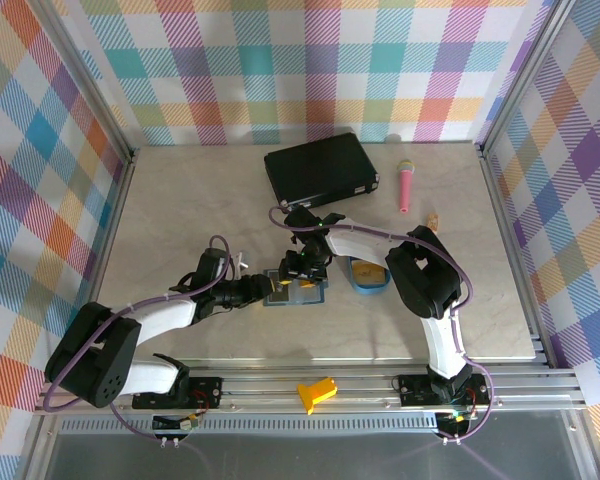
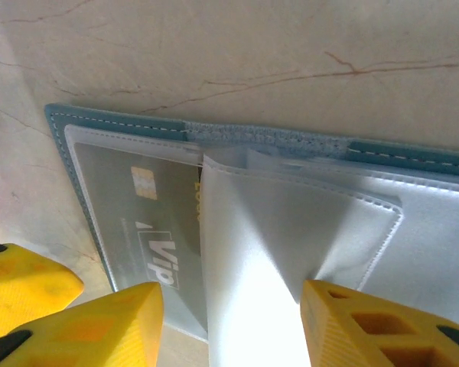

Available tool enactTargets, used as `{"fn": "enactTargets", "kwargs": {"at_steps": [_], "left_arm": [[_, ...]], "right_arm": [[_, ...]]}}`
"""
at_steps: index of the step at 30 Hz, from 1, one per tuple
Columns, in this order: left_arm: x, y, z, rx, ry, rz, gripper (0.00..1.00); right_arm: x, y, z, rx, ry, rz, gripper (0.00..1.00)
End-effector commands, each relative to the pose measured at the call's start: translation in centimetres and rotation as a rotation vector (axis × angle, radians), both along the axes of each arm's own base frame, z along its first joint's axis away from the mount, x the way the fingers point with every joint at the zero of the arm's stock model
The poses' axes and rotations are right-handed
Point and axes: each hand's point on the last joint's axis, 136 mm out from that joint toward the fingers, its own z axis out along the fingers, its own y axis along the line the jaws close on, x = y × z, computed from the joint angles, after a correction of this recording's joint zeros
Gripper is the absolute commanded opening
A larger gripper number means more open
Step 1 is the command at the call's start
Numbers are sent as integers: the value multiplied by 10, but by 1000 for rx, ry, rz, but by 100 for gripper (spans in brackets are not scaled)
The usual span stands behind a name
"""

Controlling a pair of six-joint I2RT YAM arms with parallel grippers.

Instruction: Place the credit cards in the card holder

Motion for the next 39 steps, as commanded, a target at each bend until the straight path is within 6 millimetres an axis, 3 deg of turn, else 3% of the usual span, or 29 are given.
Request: {"fn": "enactTargets", "kwargs": {"at_steps": [1, 39], "left_arm": [[2, -3, 11, -1, -28, -15, 46], [-14, 5, 35, -30, -69, 5, 46]], "right_arm": [[-4, 5, 0, 39, 32, -6, 51], [-5, 30, 7, 157, 86, 5, 48]]}}
